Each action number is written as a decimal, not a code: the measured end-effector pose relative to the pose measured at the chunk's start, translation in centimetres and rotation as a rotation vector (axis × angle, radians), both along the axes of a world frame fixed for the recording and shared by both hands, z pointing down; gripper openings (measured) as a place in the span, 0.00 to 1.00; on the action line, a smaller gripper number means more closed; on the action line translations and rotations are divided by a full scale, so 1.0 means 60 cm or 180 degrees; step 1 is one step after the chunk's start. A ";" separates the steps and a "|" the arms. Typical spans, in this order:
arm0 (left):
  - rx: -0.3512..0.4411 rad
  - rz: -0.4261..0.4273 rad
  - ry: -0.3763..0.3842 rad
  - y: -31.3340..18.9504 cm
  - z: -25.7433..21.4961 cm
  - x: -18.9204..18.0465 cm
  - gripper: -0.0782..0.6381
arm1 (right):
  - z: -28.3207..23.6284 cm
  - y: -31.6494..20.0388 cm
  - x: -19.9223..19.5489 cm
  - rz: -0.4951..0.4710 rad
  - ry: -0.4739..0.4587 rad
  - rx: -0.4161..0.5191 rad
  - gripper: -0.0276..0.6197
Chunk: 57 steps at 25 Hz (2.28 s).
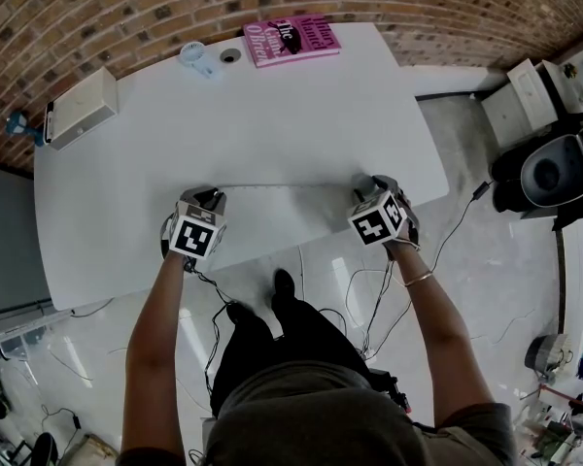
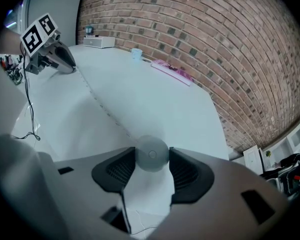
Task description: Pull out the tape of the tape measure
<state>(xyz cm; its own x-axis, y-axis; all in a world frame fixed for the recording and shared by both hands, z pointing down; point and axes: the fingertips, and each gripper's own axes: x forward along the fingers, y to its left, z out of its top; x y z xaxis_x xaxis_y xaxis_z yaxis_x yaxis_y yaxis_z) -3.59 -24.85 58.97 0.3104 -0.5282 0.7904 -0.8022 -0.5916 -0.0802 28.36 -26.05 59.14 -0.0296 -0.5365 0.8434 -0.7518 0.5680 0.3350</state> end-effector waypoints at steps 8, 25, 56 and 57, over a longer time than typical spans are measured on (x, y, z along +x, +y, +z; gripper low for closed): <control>-0.0042 0.0002 -0.0036 0.000 0.002 0.000 0.20 | 0.008 -0.003 0.007 -0.0031 -0.0076 -0.0154 0.38; -0.0191 -0.0023 -0.0009 0.003 0.006 0.002 0.20 | 0.012 -0.005 0.008 -0.0097 -0.0219 -0.0383 0.39; 0.0129 -0.0308 0.0340 -0.010 -0.050 -0.009 0.29 | -0.067 0.003 -0.019 0.0105 -0.0828 0.0206 0.37; 0.0174 -0.0327 0.0353 -0.012 -0.057 -0.008 0.29 | -0.078 0.003 -0.022 0.0138 -0.0904 0.0245 0.37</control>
